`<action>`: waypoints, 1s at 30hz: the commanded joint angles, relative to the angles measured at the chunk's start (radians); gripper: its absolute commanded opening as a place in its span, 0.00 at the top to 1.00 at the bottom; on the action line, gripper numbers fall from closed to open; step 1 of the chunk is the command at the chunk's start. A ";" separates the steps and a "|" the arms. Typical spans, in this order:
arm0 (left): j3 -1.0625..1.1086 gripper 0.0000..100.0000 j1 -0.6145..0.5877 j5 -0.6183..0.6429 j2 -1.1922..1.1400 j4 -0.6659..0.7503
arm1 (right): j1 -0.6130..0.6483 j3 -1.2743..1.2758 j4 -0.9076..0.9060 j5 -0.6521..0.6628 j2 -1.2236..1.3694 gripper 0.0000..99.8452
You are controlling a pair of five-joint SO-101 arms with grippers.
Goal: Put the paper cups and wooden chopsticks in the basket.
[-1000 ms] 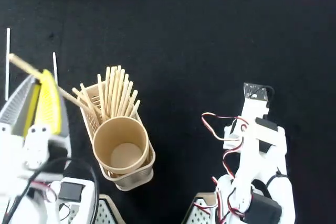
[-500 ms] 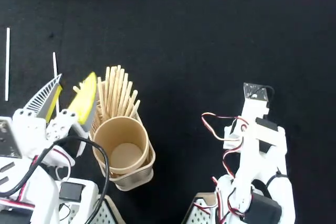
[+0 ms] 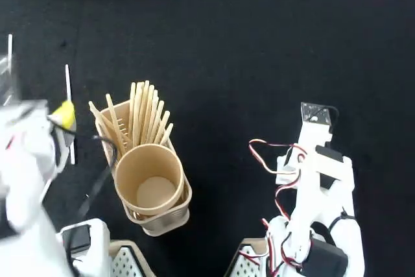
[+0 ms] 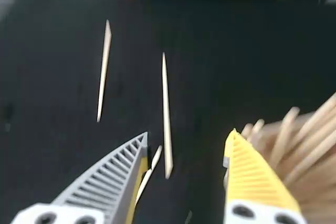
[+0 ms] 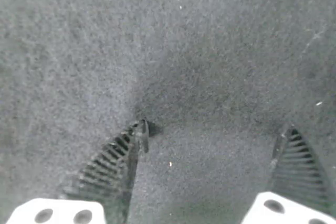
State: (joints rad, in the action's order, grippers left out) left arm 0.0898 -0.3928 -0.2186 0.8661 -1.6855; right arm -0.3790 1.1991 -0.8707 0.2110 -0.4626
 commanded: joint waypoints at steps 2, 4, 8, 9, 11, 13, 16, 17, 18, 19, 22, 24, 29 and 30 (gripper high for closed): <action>-0.005 0.77 -0.151 -0.244 -0.282 -0.072 | -0.012 0.001 -0.002 0.006 -0.010 0.62; 0.047 0.77 -0.194 -0.318 -0.319 -0.068 | -0.012 0.001 -0.002 0.006 -0.010 0.62; 0.199 0.77 -0.271 -0.437 -0.344 0.028 | -0.012 0.001 -0.002 0.006 -0.010 0.62; 0.243 0.77 -0.289 -0.454 -0.344 0.071 | -0.012 0.001 -0.002 0.006 -0.010 0.62; 0.343 0.77 -0.315 -0.485 -0.344 0.144 | -0.012 0.001 -0.002 0.006 -0.010 0.62; 0.441 0.77 -0.325 -0.543 -0.348 0.196 | -0.012 0.001 -0.002 0.006 -0.010 0.62; 0.587 0.77 -0.325 -0.598 -0.353 0.305 | -0.012 0.001 -0.002 0.006 -0.010 0.62; 0.633 0.77 -0.325 -0.598 -0.353 0.359 | -0.012 0.001 -0.002 0.006 -0.010 0.62; 0.674 0.77 -0.325 -0.598 -0.353 0.411 | -0.012 0.001 -0.002 0.006 -0.010 0.62; 0.711 0.77 -0.325 -0.600 -0.353 0.460 | -0.012 0.001 -0.002 0.006 -0.010 0.62; 0.780 0.77 -0.325 -0.600 -0.354 0.562 | -0.012 0.001 -0.002 0.006 -0.010 0.62; 0.802 0.77 -0.325 -0.600 -0.354 0.595 | -0.012 0.001 -0.002 0.006 -0.010 0.62; 0.812 0.77 -0.325 -0.601 -0.356 0.657 | -0.012 0.002 -0.002 0.006 -0.010 0.62; 0.809 0.77 -0.325 -0.605 -0.356 0.660 | -0.012 0.002 -0.002 0.006 -0.010 0.62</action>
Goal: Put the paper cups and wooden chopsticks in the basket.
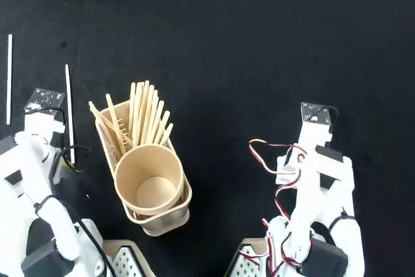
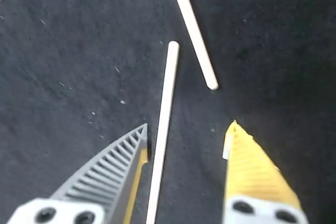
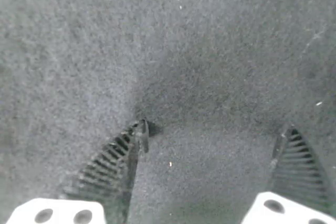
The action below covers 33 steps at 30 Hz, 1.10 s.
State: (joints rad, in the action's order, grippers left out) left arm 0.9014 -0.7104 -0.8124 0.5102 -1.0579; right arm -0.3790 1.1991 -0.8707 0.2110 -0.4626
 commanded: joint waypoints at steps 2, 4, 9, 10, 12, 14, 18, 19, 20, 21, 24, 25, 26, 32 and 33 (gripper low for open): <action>-0.010 0.77 -0.007 -0.054 -0.012 0.032 | -0.012 0.002 -0.002 0.006 -0.010 0.62; -0.016 0.77 -0.007 -0.087 -0.051 0.054 | -0.012 0.002 -0.002 0.006 -0.010 0.62; -0.042 0.77 -0.030 -0.086 -0.239 0.161 | -0.012 0.002 -0.002 0.006 -0.010 0.62; -0.053 0.77 -0.033 -0.086 -0.278 0.169 | -0.012 0.002 -0.002 0.006 -0.010 0.62; -0.088 0.77 -0.035 -0.086 -0.333 0.184 | -0.012 0.002 -0.002 0.006 -0.010 0.62; -0.099 0.77 -0.028 -0.086 -0.362 0.198 | -0.012 0.002 -0.002 0.006 -0.010 0.62; -0.099 0.78 -0.002 -0.089 -0.382 0.227 | -0.012 0.002 -0.002 0.006 -0.010 0.62; -0.099 0.80 -0.001 -0.092 -0.385 0.227 | -0.012 0.002 -0.002 0.006 -0.010 0.62; -0.099 0.82 -0.001 -0.092 -0.387 0.227 | -0.012 0.002 -0.002 0.006 -0.010 0.62; -0.101 0.85 -0.001 -0.092 -0.387 0.224 | -0.012 0.002 -0.002 0.006 -0.010 0.62; -0.099 0.96 -0.005 -0.091 -0.377 0.222 | -0.012 0.002 -0.002 0.006 -0.010 0.62; -0.105 0.98 -0.007 -0.092 -0.377 0.222 | -0.012 0.002 -0.002 0.006 -0.010 0.62; -0.107 0.97 -0.008 -0.089 -0.377 0.222 | -0.012 0.002 -0.002 0.006 -0.010 0.62; -0.107 0.97 -0.007 -0.086 -0.265 0.127 | -0.012 0.002 -0.002 0.006 -0.010 0.62; -0.107 0.97 -0.002 -0.086 -0.215 0.075 | -0.012 0.002 -0.002 0.006 -0.010 0.62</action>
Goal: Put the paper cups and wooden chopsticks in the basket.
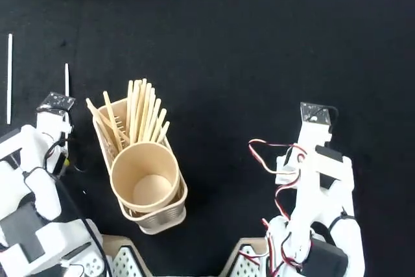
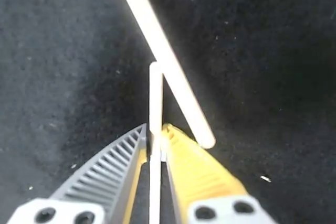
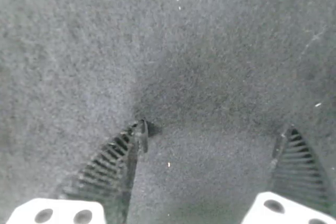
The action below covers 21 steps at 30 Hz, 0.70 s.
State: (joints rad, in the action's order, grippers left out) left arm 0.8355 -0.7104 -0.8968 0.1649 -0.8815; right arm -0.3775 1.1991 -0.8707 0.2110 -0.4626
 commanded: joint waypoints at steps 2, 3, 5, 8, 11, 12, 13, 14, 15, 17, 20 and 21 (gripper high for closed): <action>-0.041 0.97 0.012 -0.002 0.262 -0.195 | -0.014 0.002 -0.002 0.006 -0.010 0.62; -0.041 0.97 0.016 0.000 0.341 -0.242 | -0.014 0.002 -0.002 0.006 -0.010 0.62; -0.041 0.97 0.021 0.021 0.516 -0.324 | -0.014 0.002 -0.002 0.006 -0.010 0.62; -0.042 0.97 0.027 0.121 0.790 -0.358 | -0.014 0.002 -0.002 0.006 -0.010 0.62; -0.087 0.97 0.027 0.282 1.034 -0.350 | -0.014 0.002 -0.002 0.006 -0.010 0.62; -0.117 0.97 0.027 0.356 1.099 -0.347 | -0.014 0.002 -0.002 0.006 -0.010 0.62; -0.156 0.97 0.025 0.427 1.148 -0.336 | -0.014 0.002 -0.002 0.006 -0.010 0.62; -0.197 0.97 0.024 0.499 1.183 -0.328 | -0.014 0.002 -0.002 0.006 -0.010 0.62; -0.245 0.97 0.027 0.555 1.203 -0.321 | -0.014 0.002 -0.002 0.006 -0.010 0.62; -0.361 0.97 0.028 0.644 1.201 -0.322 | -0.014 0.002 -0.002 0.006 -0.010 0.62; -0.547 0.97 0.030 0.783 1.148 -0.331 | -0.014 0.002 -0.002 0.006 -0.010 0.62; -0.605 0.97 0.033 0.830 1.126 -0.333 | -0.014 0.002 -0.002 0.006 -0.010 0.62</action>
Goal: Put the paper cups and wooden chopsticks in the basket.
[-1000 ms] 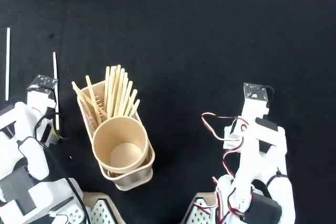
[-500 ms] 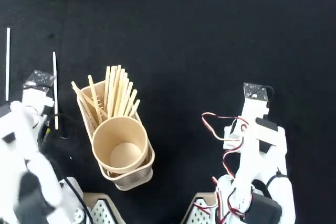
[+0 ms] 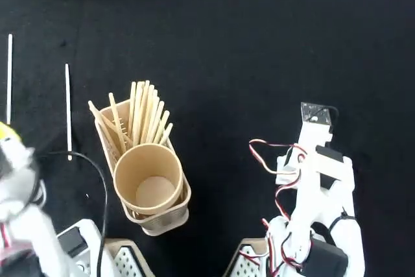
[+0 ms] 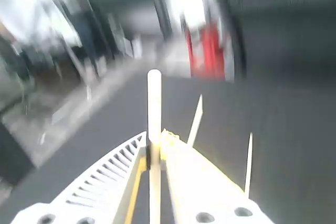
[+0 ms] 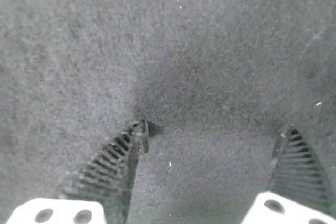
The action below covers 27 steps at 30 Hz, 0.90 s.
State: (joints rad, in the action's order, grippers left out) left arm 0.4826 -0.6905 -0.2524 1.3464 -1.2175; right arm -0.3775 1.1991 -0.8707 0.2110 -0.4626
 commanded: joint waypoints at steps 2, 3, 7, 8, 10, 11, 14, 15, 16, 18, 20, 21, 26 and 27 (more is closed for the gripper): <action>-0.377 0.97 0.059 0.241 -0.101 -0.041 | -0.014 0.002 -0.002 0.006 -0.010 0.62; -0.443 0.97 0.105 0.242 -0.126 -0.080 | -0.014 0.002 -0.002 0.006 -0.010 0.62; -0.688 0.97 0.366 0.245 -0.245 -0.218 | -0.014 0.002 -0.002 0.006 -0.010 0.62; -0.733 0.97 0.418 0.245 -0.272 -0.242 | -0.014 0.002 -0.002 0.006 -0.010 0.62; -0.794 0.97 0.503 0.245 -0.321 -0.279 | -0.014 0.002 -0.002 0.006 -0.010 0.62; -0.808 0.97 0.541 0.245 -0.341 -0.285 | -0.014 0.002 -0.002 0.006 -0.010 0.62; -0.826 0.97 0.631 0.245 -0.367 -0.282 | -0.014 0.002 -0.002 0.006 -0.010 0.62; -0.819 0.97 0.657 0.245 -0.367 -0.269 | -0.014 0.002 -0.002 0.006 -0.010 0.62; -0.808 0.97 0.679 0.245 -0.367 -0.256 | -0.014 0.002 -0.002 0.006 -0.010 0.62; -0.779 0.97 0.720 0.247 -0.367 -0.227 | -0.014 0.002 -0.002 0.006 -0.010 0.62; -0.734 0.97 0.751 0.256 -0.367 -0.196 | -0.014 0.002 -0.002 0.006 -0.010 0.62; -0.707 0.97 0.762 0.278 -0.367 -0.169 | -0.014 0.002 -0.002 0.006 -0.010 0.62; -0.553 0.97 0.769 0.394 -0.365 0.017 | -0.014 0.002 -0.002 0.006 -0.010 0.62; -0.529 0.97 0.773 0.402 -0.362 0.040 | -0.014 0.002 -0.002 0.006 -0.010 0.62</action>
State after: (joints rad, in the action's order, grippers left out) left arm -0.1419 0.0644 0.0882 0.9996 -1.2942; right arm -0.3775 1.1991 -0.8707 0.2110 -0.4626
